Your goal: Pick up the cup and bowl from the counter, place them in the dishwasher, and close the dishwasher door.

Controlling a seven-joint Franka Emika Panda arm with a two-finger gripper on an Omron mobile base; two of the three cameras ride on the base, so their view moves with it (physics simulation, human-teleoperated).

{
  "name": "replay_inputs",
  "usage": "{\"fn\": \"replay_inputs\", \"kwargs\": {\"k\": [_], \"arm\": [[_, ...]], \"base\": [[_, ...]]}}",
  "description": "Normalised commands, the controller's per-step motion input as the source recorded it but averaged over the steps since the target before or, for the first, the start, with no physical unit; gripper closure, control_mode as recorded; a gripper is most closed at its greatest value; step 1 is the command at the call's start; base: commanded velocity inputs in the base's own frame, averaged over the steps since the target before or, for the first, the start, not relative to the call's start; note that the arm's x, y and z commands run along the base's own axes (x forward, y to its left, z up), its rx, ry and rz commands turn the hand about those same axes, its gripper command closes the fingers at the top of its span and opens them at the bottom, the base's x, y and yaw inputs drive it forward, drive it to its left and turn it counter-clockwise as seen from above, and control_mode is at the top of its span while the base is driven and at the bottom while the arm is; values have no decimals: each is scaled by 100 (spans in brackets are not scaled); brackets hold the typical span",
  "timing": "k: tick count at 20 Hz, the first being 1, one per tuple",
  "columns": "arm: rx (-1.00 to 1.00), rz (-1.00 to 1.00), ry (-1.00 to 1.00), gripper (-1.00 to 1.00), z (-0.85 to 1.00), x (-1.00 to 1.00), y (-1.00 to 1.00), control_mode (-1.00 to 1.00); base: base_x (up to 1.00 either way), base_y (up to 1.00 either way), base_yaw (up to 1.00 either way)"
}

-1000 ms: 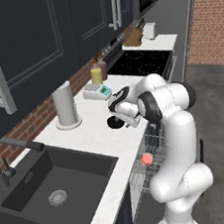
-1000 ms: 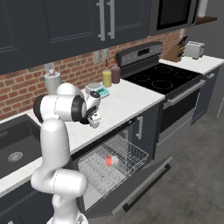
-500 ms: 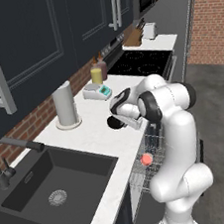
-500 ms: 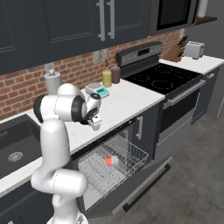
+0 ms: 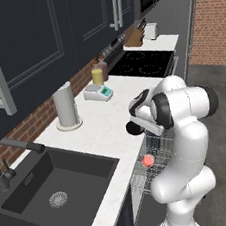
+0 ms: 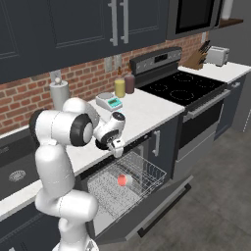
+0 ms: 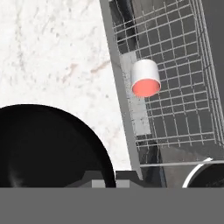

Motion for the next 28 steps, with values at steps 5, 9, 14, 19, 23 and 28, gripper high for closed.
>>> {"fn": "replay_inputs", "kwargs": {"k": [5, 9, 14, 19, 23, 28], "arm": [[0, 0, 0, 100, 0, -100, -100, -100], [0, 0, 0, 100, -1, -100, -100, -100], [1, 0, 0, 100, -20, -94, -73, -100], [0, 0, 3, 100, -52, -48, -18, -100], [0, 0, 4, 100, -70, -5, 0, -100], [0, 0, 0, 100, -74, 5, 7, -100]], "base": [[0, 0, 0], [0, 0, 0], [0, 0, 0], [0, 0, 0], [0, 0, 0], [0, 0, 0]]}}
